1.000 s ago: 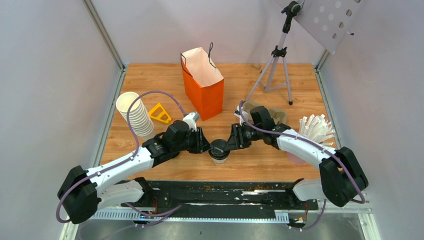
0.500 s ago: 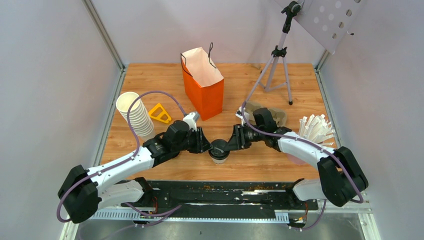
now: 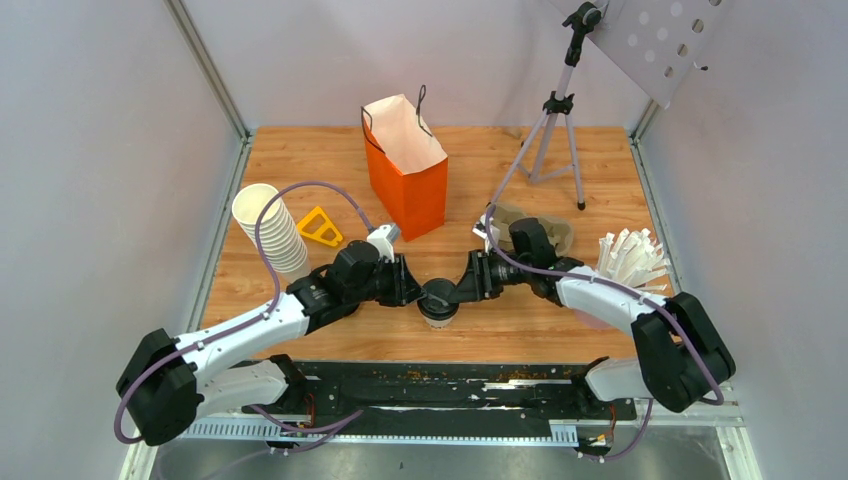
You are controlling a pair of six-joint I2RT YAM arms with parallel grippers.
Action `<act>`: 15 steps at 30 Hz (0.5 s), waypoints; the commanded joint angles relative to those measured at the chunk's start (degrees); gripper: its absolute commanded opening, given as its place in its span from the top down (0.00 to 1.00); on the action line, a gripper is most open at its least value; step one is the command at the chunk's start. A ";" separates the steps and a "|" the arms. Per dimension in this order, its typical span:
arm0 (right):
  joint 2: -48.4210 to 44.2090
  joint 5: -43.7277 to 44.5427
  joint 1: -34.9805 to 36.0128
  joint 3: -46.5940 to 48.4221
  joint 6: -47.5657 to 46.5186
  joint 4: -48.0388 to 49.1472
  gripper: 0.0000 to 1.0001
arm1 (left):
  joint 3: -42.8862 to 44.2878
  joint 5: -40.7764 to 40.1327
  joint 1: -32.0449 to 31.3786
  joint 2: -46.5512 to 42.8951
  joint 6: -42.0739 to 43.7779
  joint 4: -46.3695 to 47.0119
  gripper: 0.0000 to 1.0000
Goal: Pack the takeout coffee
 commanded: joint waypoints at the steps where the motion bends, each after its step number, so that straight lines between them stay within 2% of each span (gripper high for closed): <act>1: 1.10 9.37 -0.13 1.00 -7.80 -16.77 0.56 | -0.92 -3.02 0.01 1.95 2.58 -5.59 0.66; 6: -2.23 8.90 -0.12 8.98 -8.42 -23.80 0.48 | -0.36 -2.19 0.03 1.49 2.86 -5.66 0.66; 11: -3.22 10.85 -0.21 14.79 -8.58 -28.88 0.52 | 0.15 -1.14 0.03 1.31 3.22 -5.28 0.66; 15: -1.94 10.02 -0.15 14.97 -7.50 -27.62 0.57 | -0.21 0.18 0.03 1.61 3.03 -3.92 0.66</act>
